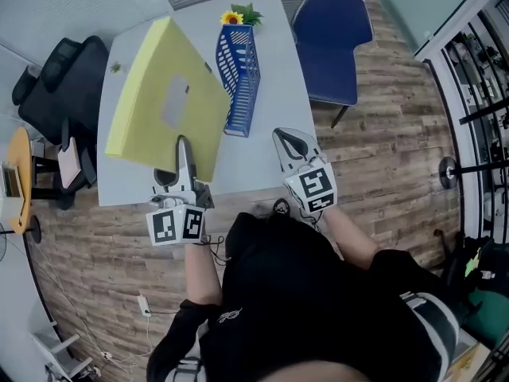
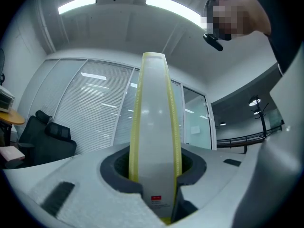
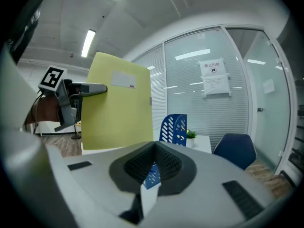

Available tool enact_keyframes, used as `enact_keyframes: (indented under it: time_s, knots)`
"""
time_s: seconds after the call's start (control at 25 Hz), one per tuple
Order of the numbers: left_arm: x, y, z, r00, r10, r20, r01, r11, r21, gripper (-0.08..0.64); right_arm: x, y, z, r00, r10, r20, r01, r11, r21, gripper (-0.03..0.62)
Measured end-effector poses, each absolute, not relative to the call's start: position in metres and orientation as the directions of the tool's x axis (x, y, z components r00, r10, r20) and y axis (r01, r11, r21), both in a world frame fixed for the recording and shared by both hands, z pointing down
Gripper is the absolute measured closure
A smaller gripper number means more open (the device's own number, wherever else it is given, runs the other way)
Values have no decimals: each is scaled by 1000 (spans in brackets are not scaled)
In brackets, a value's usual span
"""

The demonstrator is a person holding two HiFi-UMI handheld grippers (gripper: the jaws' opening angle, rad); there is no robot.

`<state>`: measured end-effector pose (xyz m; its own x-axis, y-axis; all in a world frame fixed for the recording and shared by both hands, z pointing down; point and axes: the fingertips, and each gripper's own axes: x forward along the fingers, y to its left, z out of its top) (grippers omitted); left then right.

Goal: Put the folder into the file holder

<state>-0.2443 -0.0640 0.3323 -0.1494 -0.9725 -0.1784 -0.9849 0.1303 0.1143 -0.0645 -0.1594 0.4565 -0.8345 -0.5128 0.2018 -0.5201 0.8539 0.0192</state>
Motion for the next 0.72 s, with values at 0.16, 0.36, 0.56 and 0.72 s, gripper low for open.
enact_keyframes:
  time_s: [0.16,0.36,0.56,0.72]
  knots:
    - [-248,-86,330,-139,-968,-210,-988,120,101,409,-63,-170,467,-822,-528,215,-538,843,14,588]
    - [-245,-118,348,-96,-977,-192,-994,82,77,408,-69,-182,475,-816,-531,230,-543,840,13,588]
    - [-242,-143,358,-66,-982,-174,-996,55,66,408,-76,-195,482,-801,-549,239,-567,824,-8,588]
    - [-242,-163,369,-45,-986,-164,-998,36,54,408,-80,-204,488,-796,-554,243,-575,818,-19,588]
